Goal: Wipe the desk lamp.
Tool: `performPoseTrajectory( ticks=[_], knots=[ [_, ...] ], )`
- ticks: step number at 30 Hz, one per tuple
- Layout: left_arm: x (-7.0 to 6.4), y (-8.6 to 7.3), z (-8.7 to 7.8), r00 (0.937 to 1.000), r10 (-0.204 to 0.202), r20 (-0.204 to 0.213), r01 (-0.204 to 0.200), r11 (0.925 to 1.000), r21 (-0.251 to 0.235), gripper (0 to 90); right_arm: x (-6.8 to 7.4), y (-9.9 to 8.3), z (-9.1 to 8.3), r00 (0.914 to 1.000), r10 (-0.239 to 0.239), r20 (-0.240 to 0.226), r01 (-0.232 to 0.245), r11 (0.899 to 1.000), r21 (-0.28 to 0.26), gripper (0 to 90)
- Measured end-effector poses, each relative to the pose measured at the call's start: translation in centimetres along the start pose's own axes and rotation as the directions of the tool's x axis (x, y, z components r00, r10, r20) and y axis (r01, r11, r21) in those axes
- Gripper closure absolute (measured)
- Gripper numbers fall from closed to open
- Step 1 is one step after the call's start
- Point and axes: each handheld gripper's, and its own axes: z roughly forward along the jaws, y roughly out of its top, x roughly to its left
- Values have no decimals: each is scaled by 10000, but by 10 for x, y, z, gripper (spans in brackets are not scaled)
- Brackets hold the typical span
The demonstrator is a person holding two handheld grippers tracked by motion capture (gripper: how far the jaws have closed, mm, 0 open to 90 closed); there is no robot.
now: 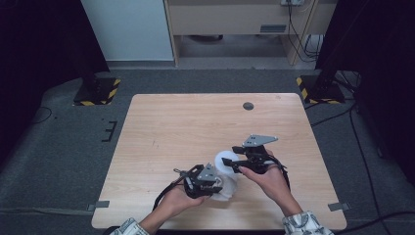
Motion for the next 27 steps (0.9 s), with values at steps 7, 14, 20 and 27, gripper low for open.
performPoseTrajectory(
  ticks=[7, 14, 20, 27],
  knots=[
    [1, -3, 8, 9998, -36, -195, 49, 9976, 691, 758, 0, 0, 0, 10000, 0, 0, 0, 10000, -1, 362],
    [4, -4, 0, 9986, -386, -349, 398, 9986, 344, 758, 0, 0, 0, 10000, 15, -17, -15, 10000, -2, 361],
    [12, -8, -27, 9943, -847, -653, 815, 9954, -510, 757, 0, 0, 0, 10000, 0, 15, 0, 10000, -3, 361],
    [24, -11, -12, 9905, -1032, -912, 1038, 9946, 26, 758, 0, 0, 0, 10000, -6, 35, 6, 10000, 3, 355]
  ],
)
